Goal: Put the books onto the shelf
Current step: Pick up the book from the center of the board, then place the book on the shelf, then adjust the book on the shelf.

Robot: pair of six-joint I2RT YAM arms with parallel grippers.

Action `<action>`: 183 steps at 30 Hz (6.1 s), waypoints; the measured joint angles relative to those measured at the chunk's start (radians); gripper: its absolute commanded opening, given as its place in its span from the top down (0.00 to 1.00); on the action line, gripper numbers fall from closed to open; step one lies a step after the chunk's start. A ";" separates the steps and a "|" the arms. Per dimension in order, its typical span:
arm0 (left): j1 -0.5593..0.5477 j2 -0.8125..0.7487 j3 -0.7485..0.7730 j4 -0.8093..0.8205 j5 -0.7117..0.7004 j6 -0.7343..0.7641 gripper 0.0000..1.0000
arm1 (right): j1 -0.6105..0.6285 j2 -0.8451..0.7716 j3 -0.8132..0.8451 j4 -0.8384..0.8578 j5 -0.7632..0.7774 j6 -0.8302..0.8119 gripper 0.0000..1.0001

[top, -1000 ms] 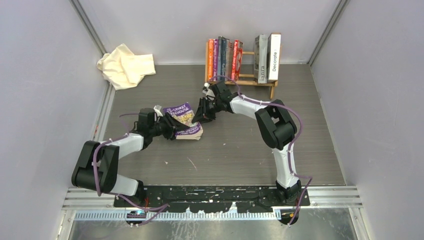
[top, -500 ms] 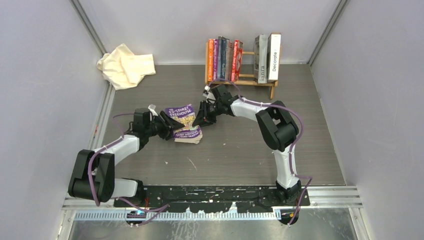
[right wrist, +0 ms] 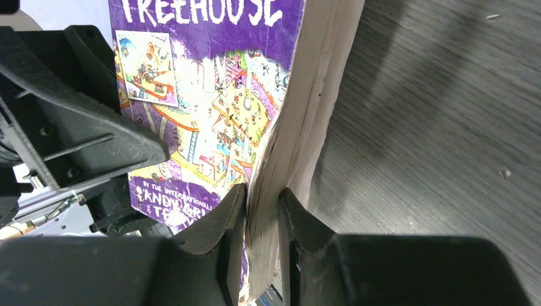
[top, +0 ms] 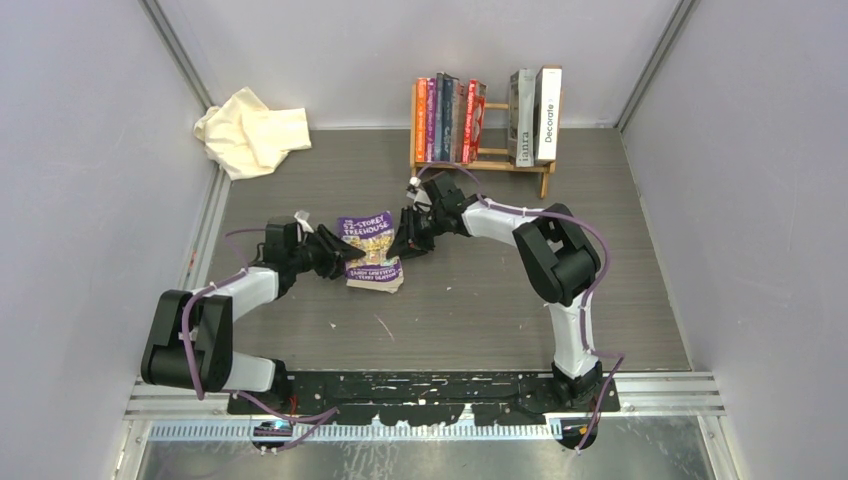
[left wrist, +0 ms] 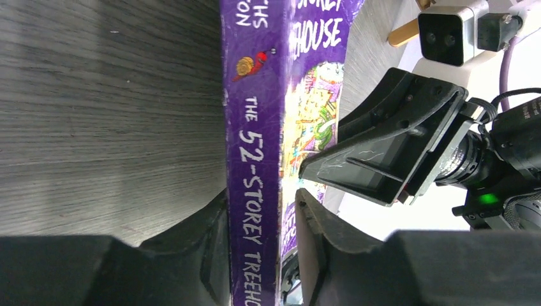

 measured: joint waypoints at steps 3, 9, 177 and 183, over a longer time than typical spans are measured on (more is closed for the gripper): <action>0.010 0.002 0.000 0.000 0.009 0.006 0.94 | 0.000 -0.010 -0.002 -0.001 0.004 -0.003 0.99; 0.016 0.002 0.000 0.007 0.026 0.026 1.00 | 0.001 -0.013 -0.002 -0.002 0.006 -0.005 0.99; -0.505 0.460 1.286 0.012 -1.262 0.863 0.36 | -0.187 -0.614 0.051 -0.387 1.276 -0.221 0.90; -0.346 0.427 1.170 -0.069 -1.224 0.724 0.37 | -0.187 -0.380 0.206 -0.318 1.276 -0.257 0.99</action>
